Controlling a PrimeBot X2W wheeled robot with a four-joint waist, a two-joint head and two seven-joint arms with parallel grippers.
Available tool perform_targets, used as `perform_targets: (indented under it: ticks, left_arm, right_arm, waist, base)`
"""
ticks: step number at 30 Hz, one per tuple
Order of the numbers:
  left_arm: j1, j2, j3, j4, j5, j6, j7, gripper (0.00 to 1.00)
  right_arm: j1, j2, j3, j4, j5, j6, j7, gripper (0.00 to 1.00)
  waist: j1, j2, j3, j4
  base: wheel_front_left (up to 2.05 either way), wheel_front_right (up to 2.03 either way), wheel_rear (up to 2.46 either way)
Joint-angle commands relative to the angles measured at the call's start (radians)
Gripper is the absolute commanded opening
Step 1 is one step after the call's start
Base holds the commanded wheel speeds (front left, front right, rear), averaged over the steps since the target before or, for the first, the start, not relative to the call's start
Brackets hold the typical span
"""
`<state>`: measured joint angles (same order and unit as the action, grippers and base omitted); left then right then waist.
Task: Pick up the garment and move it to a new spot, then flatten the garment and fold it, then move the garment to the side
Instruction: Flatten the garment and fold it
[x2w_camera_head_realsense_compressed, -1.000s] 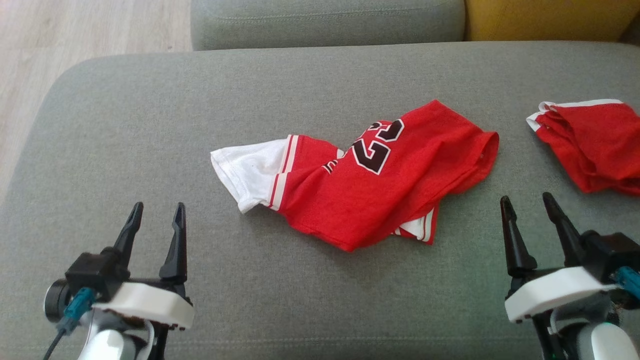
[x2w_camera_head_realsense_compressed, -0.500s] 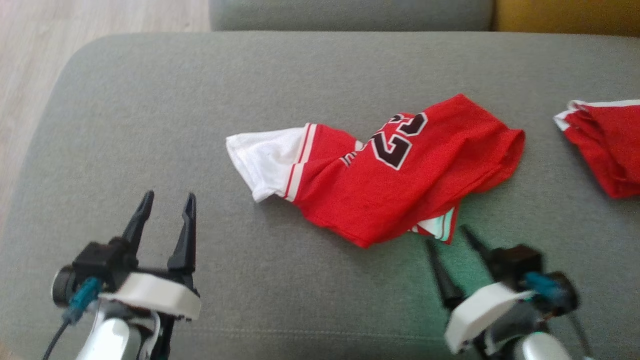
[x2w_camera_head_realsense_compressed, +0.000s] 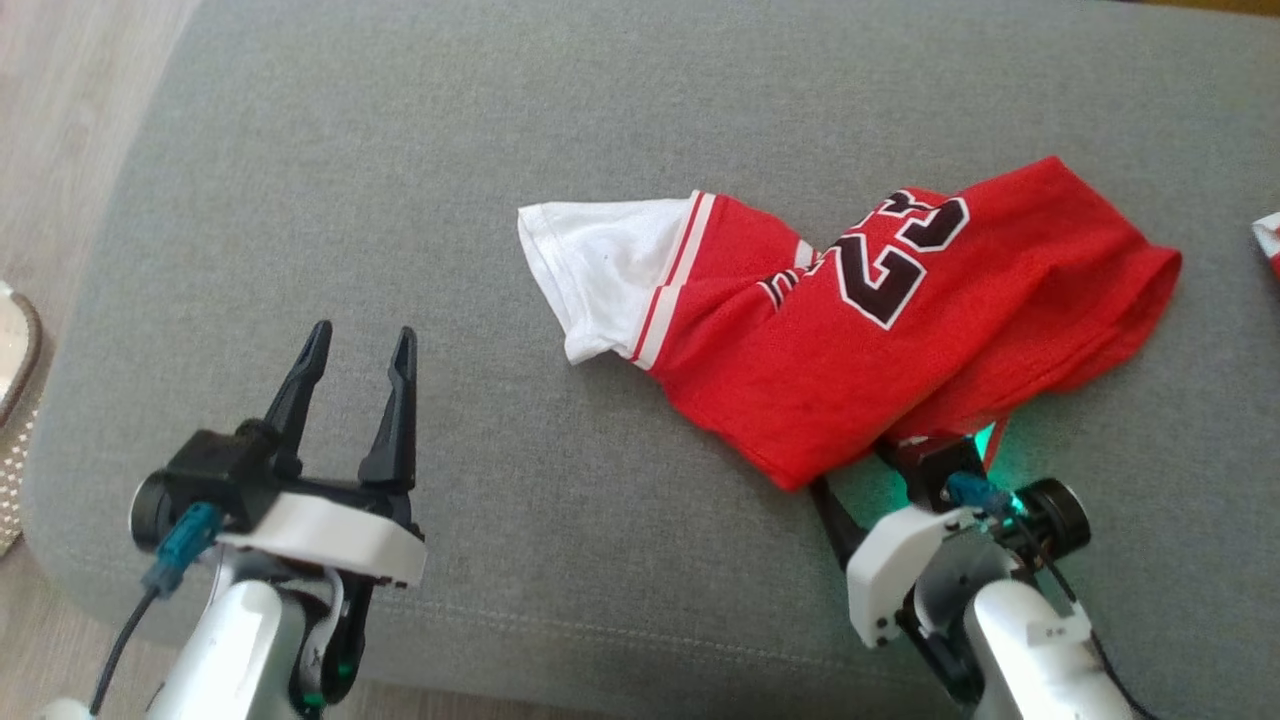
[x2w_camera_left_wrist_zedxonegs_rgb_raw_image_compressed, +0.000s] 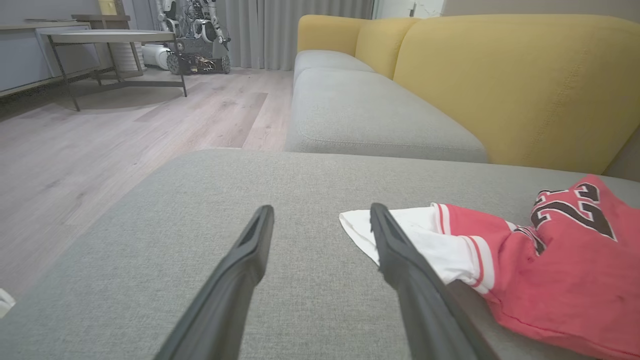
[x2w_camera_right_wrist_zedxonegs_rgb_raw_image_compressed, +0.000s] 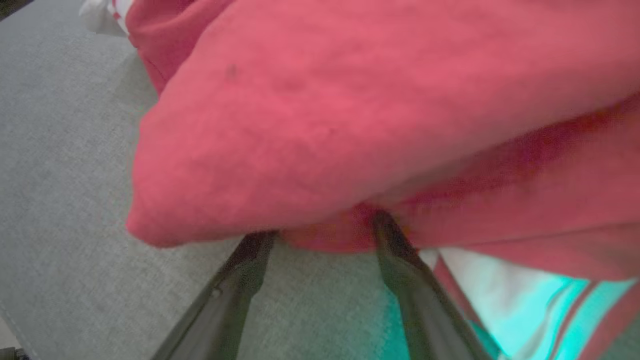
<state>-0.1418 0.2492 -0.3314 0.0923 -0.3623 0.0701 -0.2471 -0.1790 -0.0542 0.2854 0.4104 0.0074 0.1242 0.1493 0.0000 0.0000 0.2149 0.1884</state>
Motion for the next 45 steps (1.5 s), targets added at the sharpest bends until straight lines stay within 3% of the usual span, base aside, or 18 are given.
perform_targets:
  ticks: [1, 2, 3, 9, 17, 23, 26, 33, 43, 45]
  left_arm:
    - [-0.055, 0.013, 0.041, -0.024, 0.01, -0.004, -0.01, 1.0]
    - [-0.057, 0.012, 0.043, -0.021, 0.01, -0.004, -0.011, 1.0]
    - [-0.058, 0.011, 0.047, -0.02, 0.011, -0.004, -0.011, 1.0]
    - [-0.054, 0.008, 0.058, -0.015, 0.015, -0.007, -0.013, 1.0]
    - [-0.036, 0.013, 0.076, -0.022, 0.025, -0.007, -0.014, 1.0]
    - [-0.029, 0.011, 0.075, -0.031, 0.031, -0.008, -0.015, 1.0]
    - [-0.03, 0.01, 0.073, -0.032, 0.032, -0.01, -0.015, 1.0]
    - [-0.046, 0.004, 0.066, -0.034, 0.034, -0.018, -0.015, 1.0]
    - [-0.078, -0.006, 0.069, -0.031, 0.038, -0.032, -0.015, 1.0]
    - [-0.081, -0.009, 0.072, -0.029, 0.04, -0.034, -0.015, 1.0]
  right_arm:
    - [-0.024, -0.002, 0.024, 0.008, 0.0, 0.007, 0.001, 0.5]
    - [-0.027, -0.002, 0.023, 0.019, 0.002, 0.007, 0.004, 0.03]
    - [-0.027, -0.002, 0.02, 0.024, 0.007, 0.007, 0.006, 0.0]
    - [0.013, -0.011, 0.018, -0.038, 0.032, 0.007, 0.018, 0.0]
    - [0.153, -0.061, 0.003, -0.37, 0.064, 0.007, 0.103, 0.0]
    - [0.233, -0.078, -0.108, -0.61, 0.063, 0.007, 0.182, 0.0]
    - [0.224, -0.074, -0.17, -0.644, 0.067, 0.007, 0.196, 0.0]
    - [0.113, -0.073, -0.285, -0.571, 0.101, 0.007, 0.185, 0.0]
    - [-0.087, -0.074, -0.295, -0.25, 0.13, 0.007, 0.112, 0.0]
    - [-0.092, -0.068, -0.292, -0.22, 0.126, 0.007, 0.09, 0.56]
  waist:
    - [0.0, 0.0, 0.012, 0.005]
    - [0.0, 0.0, 0.015, 0.003]
    - [0.0, 0.0, 0.017, -0.001]
    - [0.0, 0.0, 0.013, -0.031]
    - [0.0, 0.0, -0.019, -0.102]
    - [0.0, 0.0, -0.035, -0.128]
    - [0.0, 0.0, -0.035, -0.126]
    - [0.0, 0.0, -0.011, -0.098]
    - [0.0, 0.0, 0.047, -0.071]
    - [0.0, 0.0, 0.05, -0.071]
  base:
    - [0.0, 0.0, 0.0]
    - [0.0, 0.0, 0.0]
    - [0.0, 0.0, 0.0]
    - [0.0, 0.0, 0.0]
    - [0.0, 0.0, 0.0]
    - [0.0, 0.0, 0.0]
    - [0.0, 0.0, 0.0]
    - [0.0, 0.0, 0.0]
    - [0.0, 0.0, 0.0]
    - [0.0, 0.0, 0.0]
